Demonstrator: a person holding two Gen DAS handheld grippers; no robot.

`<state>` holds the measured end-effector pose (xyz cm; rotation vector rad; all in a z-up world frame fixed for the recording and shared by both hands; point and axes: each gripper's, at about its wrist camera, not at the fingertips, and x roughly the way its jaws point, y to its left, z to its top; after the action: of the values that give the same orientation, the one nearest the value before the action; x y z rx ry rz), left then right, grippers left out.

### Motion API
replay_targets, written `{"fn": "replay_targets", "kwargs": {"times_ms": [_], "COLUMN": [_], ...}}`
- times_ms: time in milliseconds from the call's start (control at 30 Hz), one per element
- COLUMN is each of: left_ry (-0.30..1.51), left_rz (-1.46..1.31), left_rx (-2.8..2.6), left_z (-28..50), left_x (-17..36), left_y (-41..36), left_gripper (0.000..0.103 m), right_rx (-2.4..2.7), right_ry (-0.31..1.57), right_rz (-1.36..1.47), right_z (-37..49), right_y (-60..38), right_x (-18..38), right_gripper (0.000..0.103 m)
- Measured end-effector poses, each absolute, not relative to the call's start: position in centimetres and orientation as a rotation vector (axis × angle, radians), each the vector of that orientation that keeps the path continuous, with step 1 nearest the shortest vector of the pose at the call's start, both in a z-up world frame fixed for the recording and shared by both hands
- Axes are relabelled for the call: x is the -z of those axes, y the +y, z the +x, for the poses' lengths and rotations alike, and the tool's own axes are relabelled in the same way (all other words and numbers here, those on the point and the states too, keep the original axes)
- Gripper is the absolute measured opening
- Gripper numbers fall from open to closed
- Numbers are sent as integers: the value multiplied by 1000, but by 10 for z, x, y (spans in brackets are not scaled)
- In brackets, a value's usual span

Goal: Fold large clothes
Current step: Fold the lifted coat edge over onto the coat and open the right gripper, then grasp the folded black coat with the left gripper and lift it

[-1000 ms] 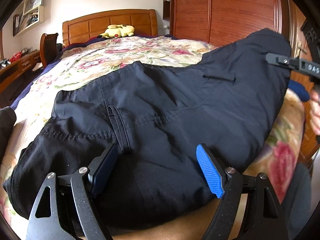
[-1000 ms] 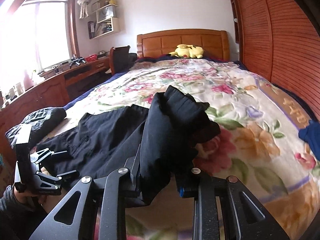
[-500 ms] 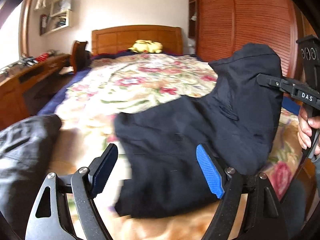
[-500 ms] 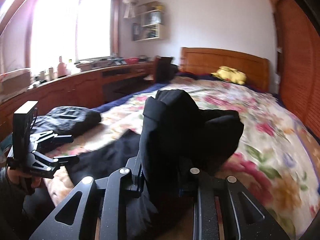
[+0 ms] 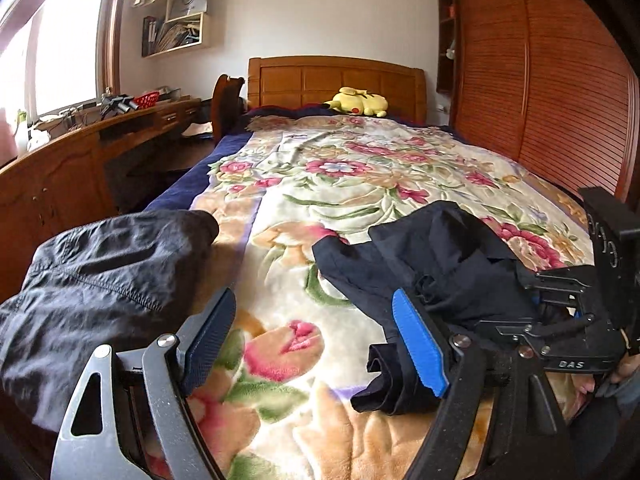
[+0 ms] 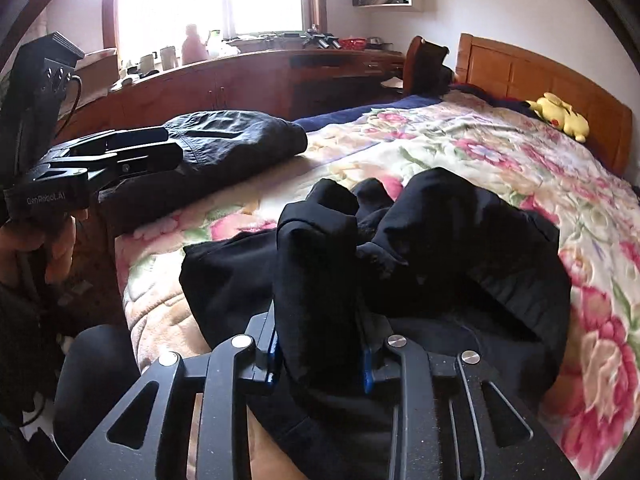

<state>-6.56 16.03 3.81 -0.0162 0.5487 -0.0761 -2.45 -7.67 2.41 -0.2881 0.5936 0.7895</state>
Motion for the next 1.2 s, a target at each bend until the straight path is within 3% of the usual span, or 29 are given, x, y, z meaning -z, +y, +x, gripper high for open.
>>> {"fn": "replay_targets", "kwargs": {"times_ms": [167,267,800,833,900,1000,1200], "left_ry": [549,541,521,536,565,605,670], "left_rz": [-31,-22,50,59,78,105,61], "left_rx": [92,108,338,361,381,392,359], "left_z": [-63,-63,-41,-39,-37,-39,-42], "left_x": [-34,-38,-57,-52,-44,-28,-11], "left_y": [159,151,66,60,51,44,63], "left_gripper": [81,81,81,79,64,49,45], "right_rx": [-826,-825,-461,-455,-442,-430,-421], "right_ry": [619,595,485,493,505,513,522], "right_rz": [-209,-184,-190,-183,-176,-180,-188], "right_z": [-14,-22,-42,-43,-39,-32,-16], "right_y": [-89,-103,-201,-204,-206,-208,-216], "right_x": [-42,-50,-41,-37,-33,-37,-42], "right_gripper": [57,62,62,62,62,62,62]}}
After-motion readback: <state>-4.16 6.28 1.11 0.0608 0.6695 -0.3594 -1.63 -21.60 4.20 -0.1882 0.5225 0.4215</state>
